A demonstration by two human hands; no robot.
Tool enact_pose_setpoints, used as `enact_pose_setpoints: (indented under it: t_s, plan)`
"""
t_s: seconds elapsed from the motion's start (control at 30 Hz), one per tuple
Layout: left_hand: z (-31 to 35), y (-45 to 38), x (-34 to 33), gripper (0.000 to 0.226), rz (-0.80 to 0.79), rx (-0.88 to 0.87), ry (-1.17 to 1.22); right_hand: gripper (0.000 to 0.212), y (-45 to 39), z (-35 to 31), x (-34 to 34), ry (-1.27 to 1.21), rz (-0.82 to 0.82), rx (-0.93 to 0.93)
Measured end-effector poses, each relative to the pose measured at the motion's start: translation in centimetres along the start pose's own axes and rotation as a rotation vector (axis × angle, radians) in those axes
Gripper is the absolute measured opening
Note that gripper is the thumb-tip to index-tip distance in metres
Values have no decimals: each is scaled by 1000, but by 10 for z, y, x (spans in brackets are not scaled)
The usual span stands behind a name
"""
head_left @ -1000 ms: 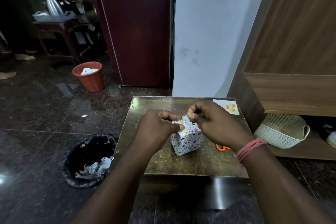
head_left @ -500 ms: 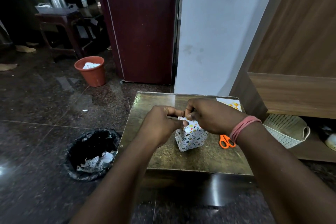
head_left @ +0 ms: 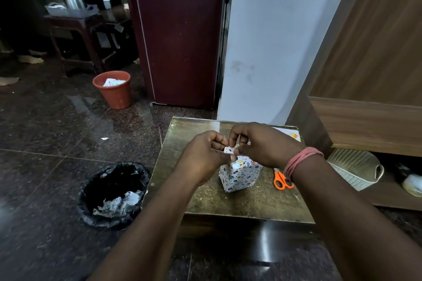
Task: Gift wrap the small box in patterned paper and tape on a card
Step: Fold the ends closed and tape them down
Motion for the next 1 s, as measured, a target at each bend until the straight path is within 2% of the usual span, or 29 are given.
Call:
enact_pose_setpoints:
  t_s: [0.17,0.4,0.6,0.83,1.0]
  plan:
    - [0,0,-1,52,2,11,27,30,-1,5,2,-111,-10,-67]
    - [1,0,0,58,-7,25,25,10,-8,16,0,-262,-4,-245]
    - [3,0,1,59,-19,9,18,11,-9,26,-1,-415,-36,-360]
    - [6,1,-2,58,-39,-9,8,4,-6,48,-8,-611,81,-475]
    - [6,4,-2,49,-59,-20,37,12,7,64,-15,-1036,237,-450]
Point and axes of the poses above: each hand's wrist, its own y-axis away from the middle knuckle, its own x-axis out of the back of the hand, z = x × y, the point moved 7 cm from there along -y, towards the middle knuckle, and after that the axes turned 3 degrees about z, right-handed, at the moved point
